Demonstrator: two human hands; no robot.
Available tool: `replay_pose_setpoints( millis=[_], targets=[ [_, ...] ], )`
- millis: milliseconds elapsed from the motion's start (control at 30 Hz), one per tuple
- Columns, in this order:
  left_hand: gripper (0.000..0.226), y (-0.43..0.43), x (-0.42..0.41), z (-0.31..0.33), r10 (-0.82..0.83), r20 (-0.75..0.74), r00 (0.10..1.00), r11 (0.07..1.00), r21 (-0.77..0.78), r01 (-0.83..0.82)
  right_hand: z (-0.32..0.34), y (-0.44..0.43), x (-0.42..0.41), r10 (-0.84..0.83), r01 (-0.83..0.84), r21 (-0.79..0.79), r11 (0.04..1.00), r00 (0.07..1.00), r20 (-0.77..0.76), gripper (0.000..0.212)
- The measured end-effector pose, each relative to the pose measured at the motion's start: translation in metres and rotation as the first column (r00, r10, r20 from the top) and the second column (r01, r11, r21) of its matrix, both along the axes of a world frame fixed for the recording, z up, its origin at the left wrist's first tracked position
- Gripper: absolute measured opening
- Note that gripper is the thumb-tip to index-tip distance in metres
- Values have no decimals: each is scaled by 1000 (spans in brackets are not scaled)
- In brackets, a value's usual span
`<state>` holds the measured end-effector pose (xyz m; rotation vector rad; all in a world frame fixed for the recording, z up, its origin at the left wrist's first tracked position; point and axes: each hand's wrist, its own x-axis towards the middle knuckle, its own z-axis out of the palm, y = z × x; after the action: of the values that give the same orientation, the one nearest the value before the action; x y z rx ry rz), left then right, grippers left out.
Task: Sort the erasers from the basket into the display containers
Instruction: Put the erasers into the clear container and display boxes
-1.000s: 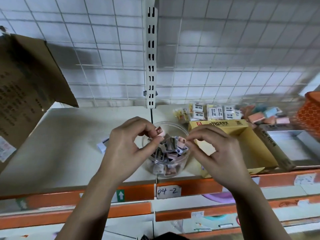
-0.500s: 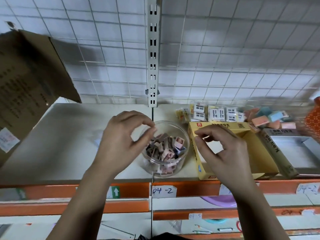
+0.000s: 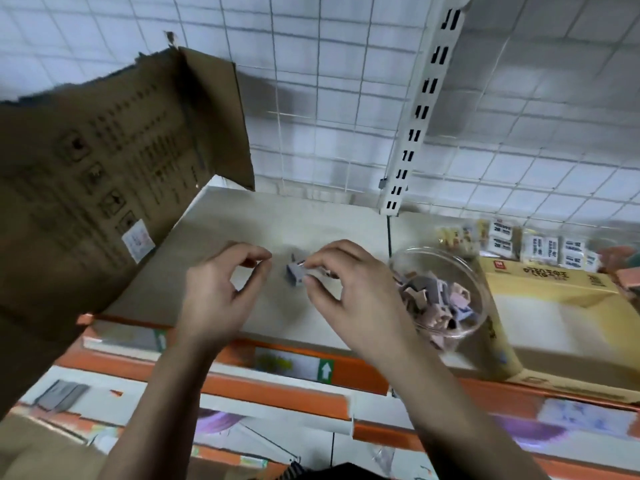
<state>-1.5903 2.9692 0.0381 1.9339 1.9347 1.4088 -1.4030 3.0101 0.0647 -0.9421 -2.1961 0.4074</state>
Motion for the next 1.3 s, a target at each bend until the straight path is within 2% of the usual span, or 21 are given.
replay_pose_setpoints(
  millis=[200, 333, 467, 567, 700, 867, 1067, 1200, 1300],
  targets=[
    [12, -4, -27, -13, -35, 17, 999, 999, -21, 36, -29, 22, -33, -197, 217, -138, 966, 969, 149, 19],
    [16, -3, -39, -19, -70, 18, 997, 996, -45, 71, -34, 31, -46, -241, 291, -193, 937, 939, 246, 23],
    [13, 1, -44, -20, -102, 22, 995, 994, -44, 103, -39, 31, -53, -252, 312, -232, 921, 933, 256, 19],
    [11, 7, -43, -18, -137, 28, 990, 990, -42, 138, -38, 28, -49, -271, 308, -237, 921, 946, 179, 9],
    [12, 27, -36, -18, -179, 26, 984, 981, -74, 180, -32, 20, -38, -303, 308, -265, 914, 951, 61, 15],
    [20, 58, -26, -23, -246, -110, 963, 947, -240, 215, -26, 5, -29, -301, 276, -325, 904, 953, -28, 25],
    [13, 72, -14, -22, -222, -177, 959, 939, -305, 161, -27, -8, -24, -265, 198, -374, 906, 955, -135, 22],
    [8, 75, -13, -21, -224, -145, 964, 930, -329, 167, -23, -16, -20, -248, 148, -359, 922, 936, -251, 18],
    [14, 75, -11, -20, -189, -124, 974, 926, -352, 135, -17, -20, -15, -235, 127, -329, 936, 921, -311, 18]
  ],
)
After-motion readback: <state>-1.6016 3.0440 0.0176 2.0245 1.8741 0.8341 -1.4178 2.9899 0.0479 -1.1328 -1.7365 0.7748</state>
